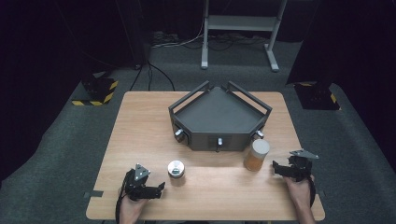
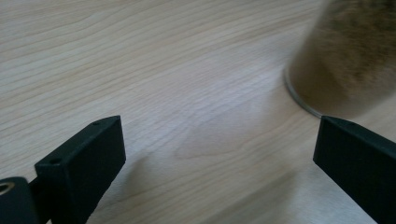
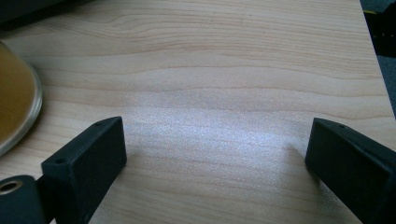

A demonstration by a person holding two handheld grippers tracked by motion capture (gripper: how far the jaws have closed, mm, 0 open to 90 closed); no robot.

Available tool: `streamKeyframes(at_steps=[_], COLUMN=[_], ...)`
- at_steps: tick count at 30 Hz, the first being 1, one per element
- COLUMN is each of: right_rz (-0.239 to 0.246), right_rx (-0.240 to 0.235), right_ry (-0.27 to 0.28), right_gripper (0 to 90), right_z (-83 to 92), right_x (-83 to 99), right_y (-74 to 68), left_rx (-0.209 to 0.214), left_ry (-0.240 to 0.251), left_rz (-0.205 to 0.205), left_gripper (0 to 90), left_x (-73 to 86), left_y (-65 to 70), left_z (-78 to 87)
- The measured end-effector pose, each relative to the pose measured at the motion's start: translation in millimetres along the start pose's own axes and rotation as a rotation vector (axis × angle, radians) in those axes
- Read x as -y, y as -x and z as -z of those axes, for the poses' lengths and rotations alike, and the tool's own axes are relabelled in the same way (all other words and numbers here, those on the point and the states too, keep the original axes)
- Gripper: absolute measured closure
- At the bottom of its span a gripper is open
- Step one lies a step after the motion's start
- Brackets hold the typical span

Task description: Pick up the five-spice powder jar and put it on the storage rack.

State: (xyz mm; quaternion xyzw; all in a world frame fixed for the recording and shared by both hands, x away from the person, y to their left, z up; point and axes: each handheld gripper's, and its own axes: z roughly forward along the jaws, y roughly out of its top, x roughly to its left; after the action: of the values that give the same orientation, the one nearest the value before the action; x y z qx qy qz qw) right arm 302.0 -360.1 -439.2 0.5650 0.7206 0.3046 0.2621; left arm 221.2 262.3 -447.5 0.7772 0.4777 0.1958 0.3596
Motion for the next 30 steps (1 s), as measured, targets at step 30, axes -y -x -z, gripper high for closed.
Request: streamKeyframes(at_steps=[30], right_rz=[0.000], right_rx=[0.000], right_ry=[0.000], right_gripper=[5.2], right_z=[0.0], right_x=[0.0], right_y=[-0.1], left_rx=[0.136], left_ry=[0.011], left_rz=[-0.091], left_gripper=[4.0], left_x=[-17.6], left_y=[26.4], left_z=[-21.8])
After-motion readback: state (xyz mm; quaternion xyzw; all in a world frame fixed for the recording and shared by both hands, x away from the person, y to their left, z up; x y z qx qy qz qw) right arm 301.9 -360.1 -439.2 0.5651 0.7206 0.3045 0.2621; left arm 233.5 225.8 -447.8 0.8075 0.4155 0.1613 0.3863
